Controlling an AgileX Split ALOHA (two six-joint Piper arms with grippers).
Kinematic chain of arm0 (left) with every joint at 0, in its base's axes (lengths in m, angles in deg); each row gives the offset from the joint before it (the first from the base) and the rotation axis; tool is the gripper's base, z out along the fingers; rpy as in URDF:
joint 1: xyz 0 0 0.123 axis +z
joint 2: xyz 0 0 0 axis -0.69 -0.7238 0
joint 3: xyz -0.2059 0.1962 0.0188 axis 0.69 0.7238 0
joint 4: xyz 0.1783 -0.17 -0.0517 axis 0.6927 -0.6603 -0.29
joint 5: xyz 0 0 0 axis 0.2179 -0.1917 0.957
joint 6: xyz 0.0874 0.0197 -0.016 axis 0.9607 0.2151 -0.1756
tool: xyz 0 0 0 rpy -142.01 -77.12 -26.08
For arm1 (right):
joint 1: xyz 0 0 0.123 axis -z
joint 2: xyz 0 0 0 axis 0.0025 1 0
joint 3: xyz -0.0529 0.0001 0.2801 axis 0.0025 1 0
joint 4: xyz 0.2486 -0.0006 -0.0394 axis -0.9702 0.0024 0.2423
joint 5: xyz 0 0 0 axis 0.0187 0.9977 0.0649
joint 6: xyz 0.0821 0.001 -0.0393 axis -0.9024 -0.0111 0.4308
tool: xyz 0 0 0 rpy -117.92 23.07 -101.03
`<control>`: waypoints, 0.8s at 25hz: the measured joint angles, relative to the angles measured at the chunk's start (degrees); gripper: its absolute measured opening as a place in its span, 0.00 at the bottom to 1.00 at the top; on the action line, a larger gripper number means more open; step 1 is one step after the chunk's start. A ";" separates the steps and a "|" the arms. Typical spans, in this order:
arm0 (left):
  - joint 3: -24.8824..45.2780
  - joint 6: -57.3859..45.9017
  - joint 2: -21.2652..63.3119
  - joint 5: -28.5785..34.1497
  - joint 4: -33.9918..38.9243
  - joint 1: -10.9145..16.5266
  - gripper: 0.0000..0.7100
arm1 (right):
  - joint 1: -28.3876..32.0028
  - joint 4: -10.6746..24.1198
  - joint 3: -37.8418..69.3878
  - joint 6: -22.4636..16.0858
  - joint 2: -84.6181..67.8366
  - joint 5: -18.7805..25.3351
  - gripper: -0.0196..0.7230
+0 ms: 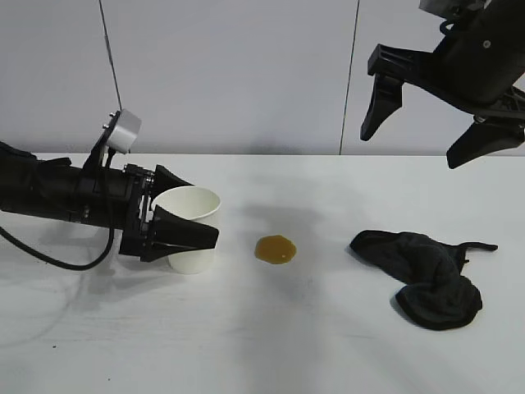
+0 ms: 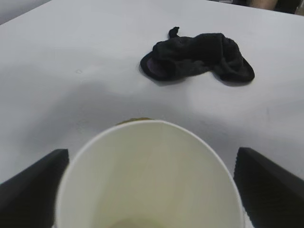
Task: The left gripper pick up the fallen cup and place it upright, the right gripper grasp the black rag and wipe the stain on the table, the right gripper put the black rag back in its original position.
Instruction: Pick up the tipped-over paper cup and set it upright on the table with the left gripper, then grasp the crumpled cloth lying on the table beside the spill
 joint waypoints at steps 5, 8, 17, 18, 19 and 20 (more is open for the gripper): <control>0.00 -13.93 7.23 -1.15 -0.01 0.30 0.98 | 0.00 0.00 0.00 0.07 0.00 0.22 0.93; 0.00 -28.65 13.00 -10.66 1.67 0.30 0.98 | 0.00 0.00 0.00 0.07 0.00 0.59 0.93; -14.42 -96.17 22.46 -22.95 49.04 -3.79 0.98 | 0.00 -0.17 0.00 0.11 0.00 0.59 0.93; -16.16 -101.45 22.46 -22.13 55.33 -5.11 0.98 | 0.00 -0.24 0.00 0.11 0.00 0.64 0.93; -17.92 -107.63 22.46 -21.59 59.85 -6.22 0.98 | 0.00 -0.36 0.00 0.11 0.00 0.88 0.93; -19.47 -113.13 22.46 -21.16 64.78 -7.14 0.98 | 0.00 -0.38 0.00 0.11 0.00 1.17 0.93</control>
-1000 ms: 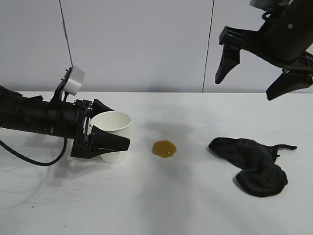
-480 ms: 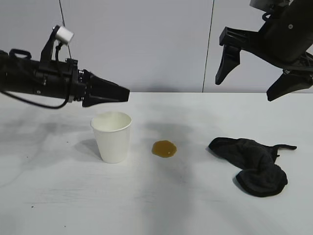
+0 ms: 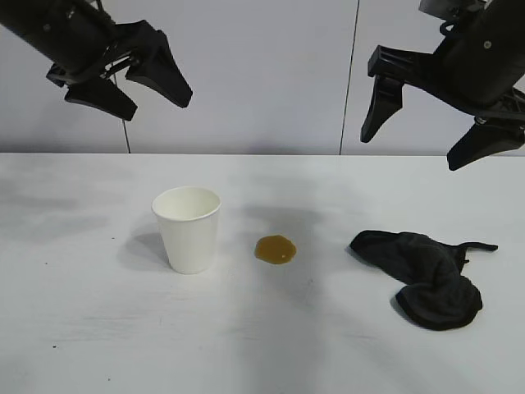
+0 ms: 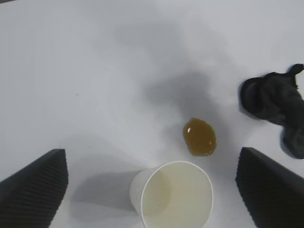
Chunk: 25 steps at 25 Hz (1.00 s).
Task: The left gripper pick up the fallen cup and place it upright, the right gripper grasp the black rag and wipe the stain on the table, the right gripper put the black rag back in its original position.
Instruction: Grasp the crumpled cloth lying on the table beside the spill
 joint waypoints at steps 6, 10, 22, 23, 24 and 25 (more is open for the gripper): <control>-1.18 -10.96 0.02 3.31 7.33 -0.76 0.98 | 0.00 2.09 0.00 -0.50 0.00 4.46 0.93; -1.18 -11.43 0.02 3.89 7.33 -0.76 0.98 | 0.00 10.00 -0.05 -5.60 0.00 5.50 0.93; -1.18 -11.65 0.02 5.35 9.78 3.82 0.98 | 0.00 17.35 -0.34 -8.79 10.25 5.36 0.89; -1.18 -11.65 0.02 5.51 9.46 4.32 0.98 | 0.00 17.35 -0.41 -8.79 11.27 5.23 0.89; -1.13 -11.65 0.02 5.78 9.02 4.60 0.98 | 0.00 17.35 -0.47 -8.79 12.45 5.11 0.89; -1.00 -11.65 -0.05 5.80 8.47 4.72 0.98 | 0.00 17.35 -0.47 -8.72 13.59 5.00 0.89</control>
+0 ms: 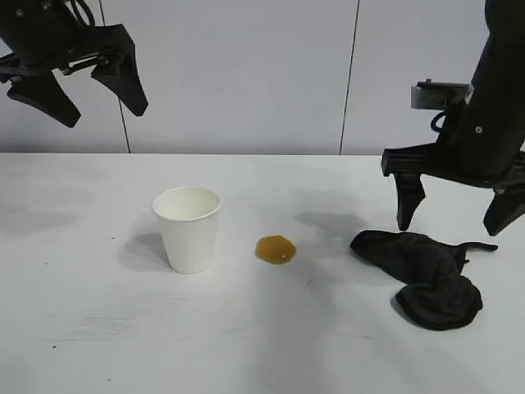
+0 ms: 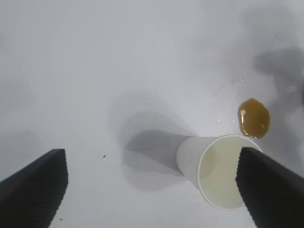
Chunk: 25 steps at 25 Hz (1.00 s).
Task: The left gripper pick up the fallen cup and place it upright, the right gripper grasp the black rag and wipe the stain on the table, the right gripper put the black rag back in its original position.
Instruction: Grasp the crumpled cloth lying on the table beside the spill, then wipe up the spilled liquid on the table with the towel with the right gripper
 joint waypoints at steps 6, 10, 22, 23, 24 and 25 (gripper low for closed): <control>0.28 0.00 -2.10 0.45 -1.62 0.11 0.98 | 0.00 0.00 0.00 -0.23 3.32 -1.65 0.66; 0.45 0.05 -2.75 0.45 -1.79 0.11 0.98 | 0.00 0.45 -0.21 -1.65 5.59 -2.32 0.42; 0.45 0.09 -2.86 0.50 -1.79 0.11 0.98 | -0.12 -8.71 -4.60 2.17 6.88 -0.97 0.15; 0.45 0.09 -2.86 0.50 -1.79 0.11 0.98 | -0.12 -11.20 -5.75 3.57 6.58 -0.77 0.15; 0.45 0.09 -2.86 0.50 -1.79 0.11 0.98 | -0.12 -13.24 -7.31 4.76 6.18 -0.56 0.15; 0.45 0.09 -2.86 0.50 -1.79 0.11 0.98 | -0.29 -15.32 -9.01 6.07 5.70 -0.10 0.15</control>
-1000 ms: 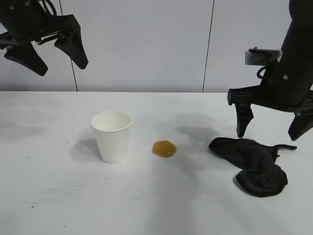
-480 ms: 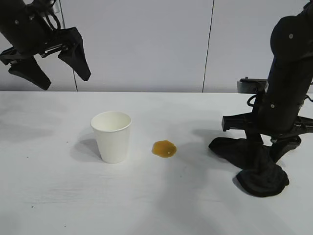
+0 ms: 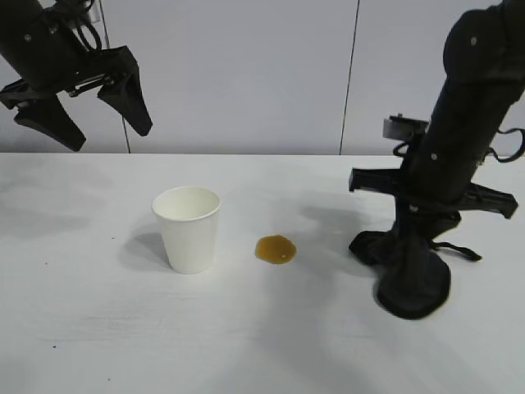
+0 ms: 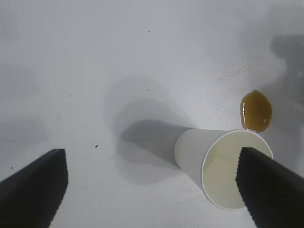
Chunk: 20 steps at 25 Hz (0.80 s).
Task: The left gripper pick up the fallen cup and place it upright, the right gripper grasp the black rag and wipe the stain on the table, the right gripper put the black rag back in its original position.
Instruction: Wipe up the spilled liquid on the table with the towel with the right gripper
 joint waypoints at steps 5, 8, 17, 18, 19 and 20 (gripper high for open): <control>0.00 0.00 0.00 -0.16 -0.03 0.00 0.98 | -3.63 -2.97 -6.24 1.62 -0.44 0.67 0.15; 0.00 0.00 0.00 -0.16 -0.03 0.00 0.98 | -6.86 -3.17 -7.31 1.35 -0.37 0.21 0.15; 0.00 0.00 0.00 -0.16 -0.03 0.00 0.98 | -13.49 -3.33 -7.46 0.98 6.42 -4.50 0.15; 0.00 0.00 0.00 -0.11 -0.03 0.00 0.98 | -13.83 -3.41 -7.46 0.98 7.57 -5.27 0.15; 0.00 0.00 0.00 -0.11 -0.03 0.00 0.98 | -14.13 -3.56 -7.46 0.98 8.55 -5.52 0.15; 0.00 0.00 0.00 -0.07 -0.03 0.00 0.98 | -14.25 -3.61 -7.46 0.98 9.70 -5.58 0.15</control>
